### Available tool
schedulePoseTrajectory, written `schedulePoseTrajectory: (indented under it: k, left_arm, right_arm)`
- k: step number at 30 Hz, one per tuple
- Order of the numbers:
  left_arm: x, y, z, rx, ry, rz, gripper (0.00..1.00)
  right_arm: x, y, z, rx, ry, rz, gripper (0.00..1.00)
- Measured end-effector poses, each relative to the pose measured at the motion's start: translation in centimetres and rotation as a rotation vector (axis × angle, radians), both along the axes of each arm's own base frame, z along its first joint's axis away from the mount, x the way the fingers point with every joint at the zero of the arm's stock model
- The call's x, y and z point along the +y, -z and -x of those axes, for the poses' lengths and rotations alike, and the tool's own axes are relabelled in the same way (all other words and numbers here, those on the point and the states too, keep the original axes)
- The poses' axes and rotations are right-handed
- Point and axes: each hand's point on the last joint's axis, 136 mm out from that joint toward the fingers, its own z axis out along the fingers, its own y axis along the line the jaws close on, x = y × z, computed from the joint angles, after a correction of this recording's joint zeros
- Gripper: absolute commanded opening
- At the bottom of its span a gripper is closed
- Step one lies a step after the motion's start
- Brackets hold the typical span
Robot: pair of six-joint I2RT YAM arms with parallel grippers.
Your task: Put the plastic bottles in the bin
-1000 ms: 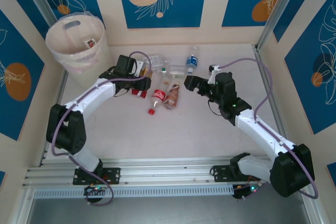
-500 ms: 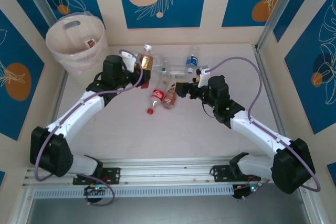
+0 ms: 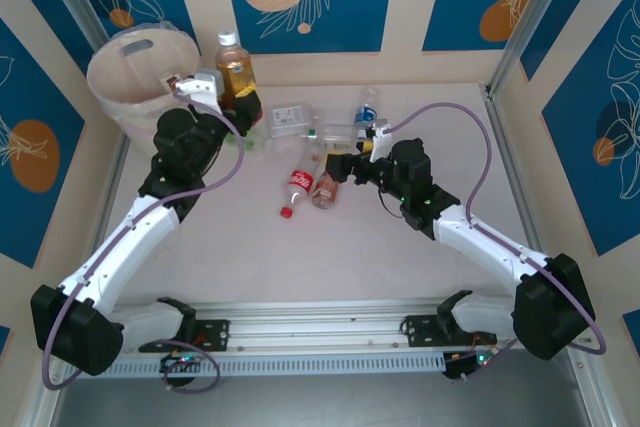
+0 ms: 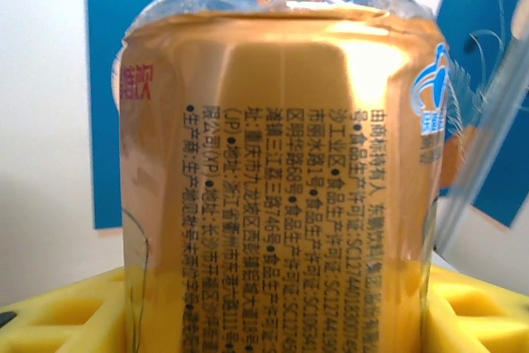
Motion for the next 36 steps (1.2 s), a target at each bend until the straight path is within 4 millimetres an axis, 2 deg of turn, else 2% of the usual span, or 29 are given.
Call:
schedulePoseTrajectory:
  k: [7,11,15,18,23,32,36]
  left_arm:
    - [4.5,-3.9,-1.1,-0.137,-0.237,0.03,0.0]
    - [7.0,-6.7,-2.6,-0.198,-0.371,0.001,0.0]
    - [10.7,-9.1,-4.6,-0.209,-0.513,-0.033,0.0]
    - [13.7,-9.8,-5.7,-0.196,-0.608,-0.063,0.0]
    - [17.3,-8.4,-7.6,-0.148,-0.712,-0.159,0.0]
    - [24.0,-2.2,-13.6,0.092,-0.809,-0.348,0.0]
    - [25.7,0.7,-14.8,0.18,-0.805,-0.409,0.0]
  right_arm:
    - [0.2,0.0,0.1,0.0,-0.006,0.0,1.0]
    - [0.3,0.0,0.2,0.0,-0.01,0.0,1.0]
    - [0.3,-0.1,0.3,-0.001,-0.012,-0.001,1.0]
    - [0.3,-0.1,0.3,-0.001,-0.012,-0.001,1.0]
    - [0.3,-0.2,0.3,0.0,-0.012,-0.001,1.0]
    - [0.6,-0.5,0.5,0.0,-0.019,0.0,1.0]
    - [0.7,-0.3,0.7,0.011,-0.021,0.008,1.0]
